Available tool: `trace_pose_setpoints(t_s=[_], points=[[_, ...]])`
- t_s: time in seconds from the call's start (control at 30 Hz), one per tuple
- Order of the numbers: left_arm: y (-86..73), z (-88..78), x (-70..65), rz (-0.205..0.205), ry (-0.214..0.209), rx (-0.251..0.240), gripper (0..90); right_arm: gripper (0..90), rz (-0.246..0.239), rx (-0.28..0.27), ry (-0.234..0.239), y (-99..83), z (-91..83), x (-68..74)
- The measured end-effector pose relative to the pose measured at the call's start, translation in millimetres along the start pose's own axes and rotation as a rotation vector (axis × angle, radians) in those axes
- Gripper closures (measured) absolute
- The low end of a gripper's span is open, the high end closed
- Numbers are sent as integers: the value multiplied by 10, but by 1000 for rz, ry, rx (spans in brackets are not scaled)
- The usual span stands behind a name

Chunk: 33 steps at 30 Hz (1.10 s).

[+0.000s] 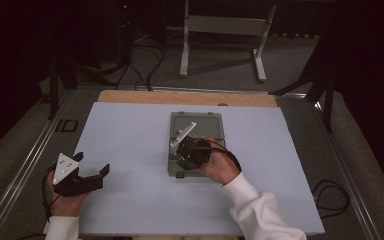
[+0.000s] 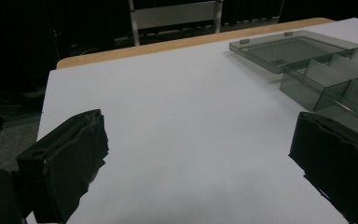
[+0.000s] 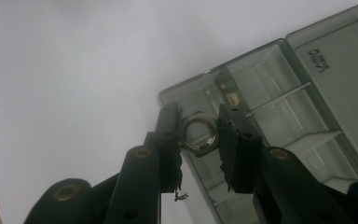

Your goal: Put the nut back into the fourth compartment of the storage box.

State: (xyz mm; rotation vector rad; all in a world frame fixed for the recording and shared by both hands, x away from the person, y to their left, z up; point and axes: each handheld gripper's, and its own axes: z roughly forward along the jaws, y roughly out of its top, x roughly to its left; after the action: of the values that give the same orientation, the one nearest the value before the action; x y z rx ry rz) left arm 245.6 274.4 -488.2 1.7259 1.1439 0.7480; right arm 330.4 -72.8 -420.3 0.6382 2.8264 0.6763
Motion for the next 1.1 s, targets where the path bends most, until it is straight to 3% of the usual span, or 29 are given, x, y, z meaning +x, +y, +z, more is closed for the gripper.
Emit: trace_pose_setpoints(t_s=[0.47,1.1], points=[[0,1,0,0,0,0,39,703,57,-4,-24,-36,-95,-218],[0,0,1,-1,1,0,39,703,148,13,-55,-127,-85,-487]])
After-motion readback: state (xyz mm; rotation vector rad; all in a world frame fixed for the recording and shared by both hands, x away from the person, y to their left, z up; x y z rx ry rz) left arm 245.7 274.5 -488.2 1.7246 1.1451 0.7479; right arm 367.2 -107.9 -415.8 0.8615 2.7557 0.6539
